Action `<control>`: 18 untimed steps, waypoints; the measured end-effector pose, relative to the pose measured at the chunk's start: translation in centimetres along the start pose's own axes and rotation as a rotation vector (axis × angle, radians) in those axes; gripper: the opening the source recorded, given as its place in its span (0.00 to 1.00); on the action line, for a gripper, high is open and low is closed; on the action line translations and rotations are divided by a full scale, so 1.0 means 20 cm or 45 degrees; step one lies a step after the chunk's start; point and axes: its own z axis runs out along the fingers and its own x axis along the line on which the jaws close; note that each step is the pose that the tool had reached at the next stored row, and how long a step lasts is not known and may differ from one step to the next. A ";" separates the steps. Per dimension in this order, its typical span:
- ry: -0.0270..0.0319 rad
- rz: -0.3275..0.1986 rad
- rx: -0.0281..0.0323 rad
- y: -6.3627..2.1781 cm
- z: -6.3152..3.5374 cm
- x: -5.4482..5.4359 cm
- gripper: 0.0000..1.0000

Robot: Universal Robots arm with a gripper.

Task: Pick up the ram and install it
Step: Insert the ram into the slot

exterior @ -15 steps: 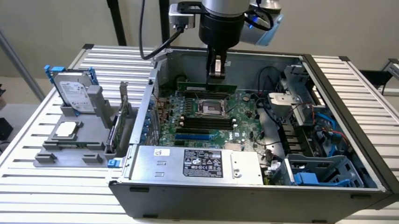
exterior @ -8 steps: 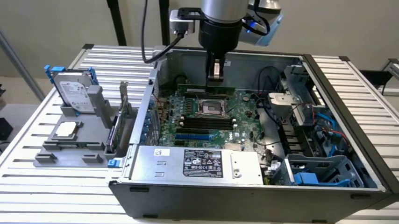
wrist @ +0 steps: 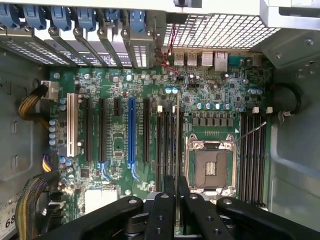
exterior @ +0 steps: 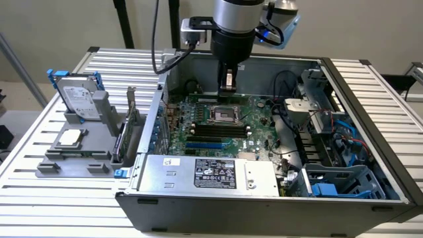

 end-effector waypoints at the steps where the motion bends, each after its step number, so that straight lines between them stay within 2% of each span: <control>1: 0.0000 0.000 0.0000 -0.001 0.009 0.00 0.14; 7: 0.0001 0.000 0.0001 -0.006 0.062 0.01 0.14; 12: 0.0001 -0.001 -0.0001 -0.014 0.105 0.06 0.14; 18: 0.0001 -0.001 -0.0001 -0.057 0.157 0.08 0.14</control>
